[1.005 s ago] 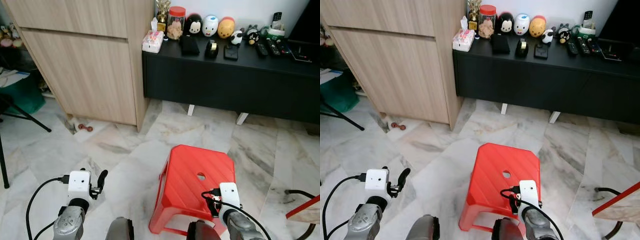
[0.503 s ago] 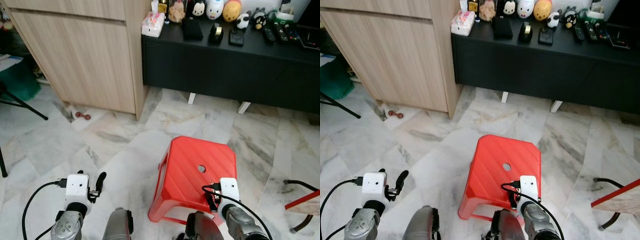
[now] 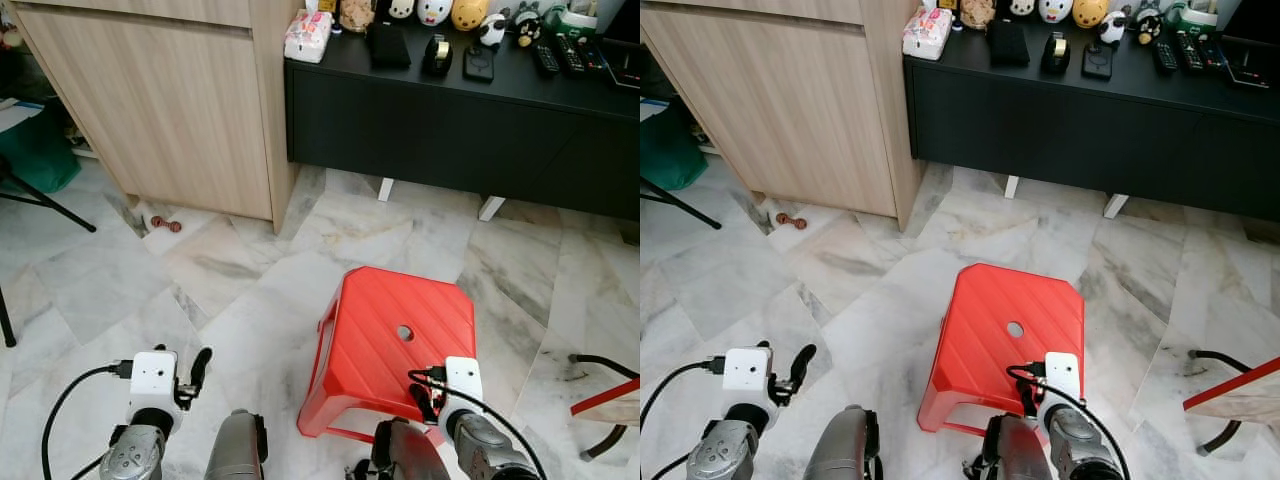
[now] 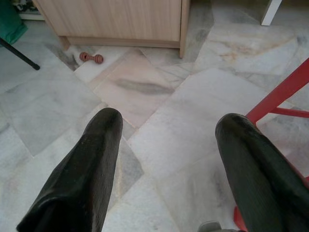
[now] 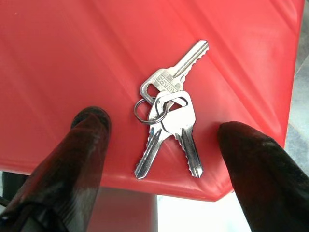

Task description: Hang keys on a hook

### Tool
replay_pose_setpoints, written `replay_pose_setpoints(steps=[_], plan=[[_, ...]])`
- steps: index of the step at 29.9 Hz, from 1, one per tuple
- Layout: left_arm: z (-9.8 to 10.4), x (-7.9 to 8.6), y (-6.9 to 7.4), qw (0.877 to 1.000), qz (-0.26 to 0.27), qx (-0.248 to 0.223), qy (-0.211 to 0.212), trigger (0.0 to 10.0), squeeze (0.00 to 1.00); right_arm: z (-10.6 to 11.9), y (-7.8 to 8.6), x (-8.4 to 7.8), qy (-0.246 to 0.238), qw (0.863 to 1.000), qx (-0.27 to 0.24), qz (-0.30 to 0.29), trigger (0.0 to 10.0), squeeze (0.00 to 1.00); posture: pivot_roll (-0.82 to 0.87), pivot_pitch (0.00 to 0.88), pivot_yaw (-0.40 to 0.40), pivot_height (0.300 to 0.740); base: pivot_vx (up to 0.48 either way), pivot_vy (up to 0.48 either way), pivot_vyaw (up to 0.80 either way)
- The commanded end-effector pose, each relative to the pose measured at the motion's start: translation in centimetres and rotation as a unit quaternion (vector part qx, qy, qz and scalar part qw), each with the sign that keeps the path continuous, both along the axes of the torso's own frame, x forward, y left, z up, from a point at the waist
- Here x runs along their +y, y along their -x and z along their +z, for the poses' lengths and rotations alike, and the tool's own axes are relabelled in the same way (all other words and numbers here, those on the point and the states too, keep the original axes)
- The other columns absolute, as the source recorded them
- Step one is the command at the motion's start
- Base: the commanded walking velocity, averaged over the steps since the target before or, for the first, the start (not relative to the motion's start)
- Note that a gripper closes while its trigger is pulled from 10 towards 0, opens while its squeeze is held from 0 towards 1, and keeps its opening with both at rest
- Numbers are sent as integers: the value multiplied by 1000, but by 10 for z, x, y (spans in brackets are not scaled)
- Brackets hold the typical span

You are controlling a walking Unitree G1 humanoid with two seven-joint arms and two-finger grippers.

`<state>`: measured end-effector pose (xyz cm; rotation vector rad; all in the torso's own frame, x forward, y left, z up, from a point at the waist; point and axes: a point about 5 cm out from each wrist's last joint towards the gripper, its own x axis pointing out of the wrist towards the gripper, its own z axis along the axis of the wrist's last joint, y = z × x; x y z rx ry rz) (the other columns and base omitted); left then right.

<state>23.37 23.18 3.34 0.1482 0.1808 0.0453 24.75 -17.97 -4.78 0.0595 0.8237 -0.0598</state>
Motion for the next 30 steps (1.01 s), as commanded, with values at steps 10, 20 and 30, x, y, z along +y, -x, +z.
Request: replay_pose_setpoints(steps=[10,20,30], plan=[[0,2,0,1000,-4,10,-5,10000,0,-25,38,-1,4,996,90,2,0,0,228,243,-70,641,0,0,0],[2,3,-6,1000,-8,7,-9,10000,0,-28,44,-6,4,995,96,-1,0,0,230,232,-64,641,0,0,0],[3,4,-8,1000,-8,6,-10,10000,0,-28,44,-6,0,996,88,-4,0,0,236,221,-63,641,0,0,0]])
